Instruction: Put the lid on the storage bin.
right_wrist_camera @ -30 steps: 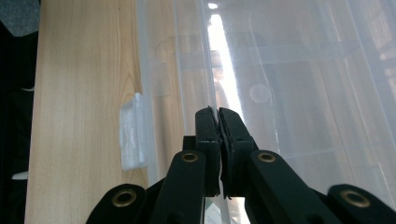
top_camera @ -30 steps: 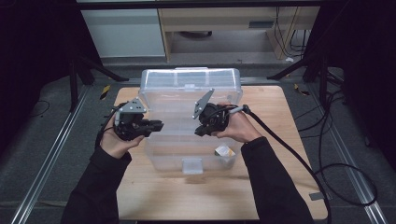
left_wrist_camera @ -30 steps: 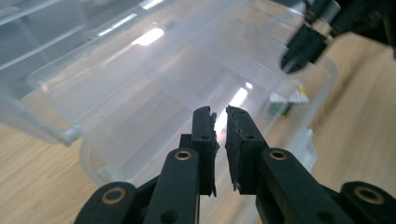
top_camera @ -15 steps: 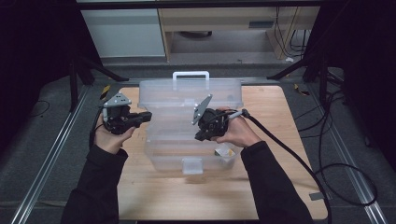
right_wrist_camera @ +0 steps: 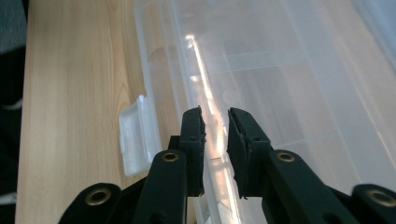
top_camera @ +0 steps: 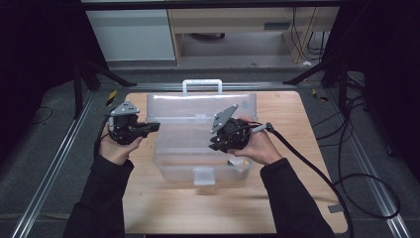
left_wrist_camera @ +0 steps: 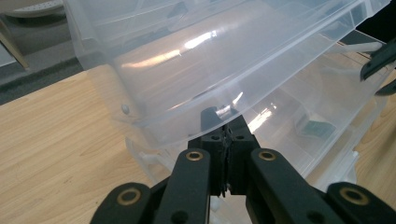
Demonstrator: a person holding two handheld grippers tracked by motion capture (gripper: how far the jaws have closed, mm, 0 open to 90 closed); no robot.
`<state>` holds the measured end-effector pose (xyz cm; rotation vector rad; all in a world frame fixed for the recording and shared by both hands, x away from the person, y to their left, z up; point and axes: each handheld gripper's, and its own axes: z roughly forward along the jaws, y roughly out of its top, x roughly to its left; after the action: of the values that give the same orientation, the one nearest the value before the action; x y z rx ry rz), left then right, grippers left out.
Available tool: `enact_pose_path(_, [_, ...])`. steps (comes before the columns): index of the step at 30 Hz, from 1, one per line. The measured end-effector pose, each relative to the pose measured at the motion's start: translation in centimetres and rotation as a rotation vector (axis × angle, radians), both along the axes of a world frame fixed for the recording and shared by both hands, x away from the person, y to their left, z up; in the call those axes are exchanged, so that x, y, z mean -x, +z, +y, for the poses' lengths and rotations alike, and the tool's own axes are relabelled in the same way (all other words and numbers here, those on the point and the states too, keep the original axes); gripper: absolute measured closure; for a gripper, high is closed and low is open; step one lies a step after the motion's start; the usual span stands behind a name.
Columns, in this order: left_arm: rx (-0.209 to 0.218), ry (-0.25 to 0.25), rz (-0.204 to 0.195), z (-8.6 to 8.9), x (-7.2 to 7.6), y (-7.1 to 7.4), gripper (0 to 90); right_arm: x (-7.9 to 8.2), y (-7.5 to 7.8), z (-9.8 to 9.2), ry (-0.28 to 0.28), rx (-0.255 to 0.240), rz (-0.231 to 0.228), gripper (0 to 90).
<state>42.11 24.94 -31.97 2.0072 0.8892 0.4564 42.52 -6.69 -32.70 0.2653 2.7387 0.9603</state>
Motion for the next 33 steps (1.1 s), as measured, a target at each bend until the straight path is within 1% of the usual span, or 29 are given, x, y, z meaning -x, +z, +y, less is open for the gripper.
enact_pose_path(2, [-0.002,-0.003,-0.002,0.0,0.1,-0.1,88.1,0.2,0.2,-0.8,-0.036,-0.032,-0.009,72.8])
enact_pose_path(3, [-0.002,-0.003,-0.002,0.0,0.1,-0.1,88.1,0.4,0.2,-1.3,-0.063,-0.05,-0.008,71.7])
enact_pose_path(5, [-0.005,-0.006,-0.002,0.0,0.2,-0.1,88.1,0.6,0.0,-1.9,-0.091,-0.078,-0.006,71.2])
enact_pose_path(7, [-0.01,-0.008,-0.001,0.0,0.3,-0.2,88.1,1.0,-0.2,-2.7,-0.148,-0.106,-0.004,70.2])
enact_pose_path(10, [-0.016,-0.011,0.001,0.0,0.5,-0.4,88.1,1.3,-0.4,-3.7,-0.213,-0.146,0.003,70.2])
enact_pose_path(11, [-0.015,-0.012,0.0,0.0,0.6,-0.4,88.1,1.5,-0.5,-4.3,-0.242,-0.167,0.0,71.0])
enact_pose_path(14, [-0.028,-0.018,-0.002,0.0,0.9,-0.6,88.2,1.9,-0.7,-5.6,-0.299,-0.213,-0.002,72.2])
enact_pose_path(15, [-0.031,-0.02,-0.001,0.0,0.9,-0.7,88.2,2.1,-0.8,-6.2,-0.309,-0.235,0.001,73.5])
enact_pose_path(17, [-0.038,-0.021,0.0,0.0,1.1,-0.8,88.4,2.3,-1.3,-7.2,-0.33,-0.261,0.008,75.3])
enact_pose_path(22, [-0.052,-0.026,0.004,0.0,1.6,-1.2,88.5,2.7,-2.1,-8.9,-0.387,-0.276,0.012,79.7])
enact_pose_path(25, [-0.065,-0.031,0.004,0.1,2.0,-1.4,88.5,2.8,-2.6,-9.9,-0.43,-0.299,0.006,81.9])
enact_pose_path(30, [-0.077,-0.037,0.01,0.2,2.4,-1.9,88.6,2.7,-3.3,-10.7,-0.473,-0.327,0.012,82.1])
enact_pose_path(32, [-0.085,-0.038,0.009,0.1,2.6,-2.1,88.6,2.7,-3.5,-10.8,-0.479,-0.333,0.01,82.3])
enact_pose_path(33, [-0.08,-0.042,0.018,0.1,2.6,-2.2,88.6,2.8,-3.5,-10.9,-0.483,-0.344,0.005,82.3])
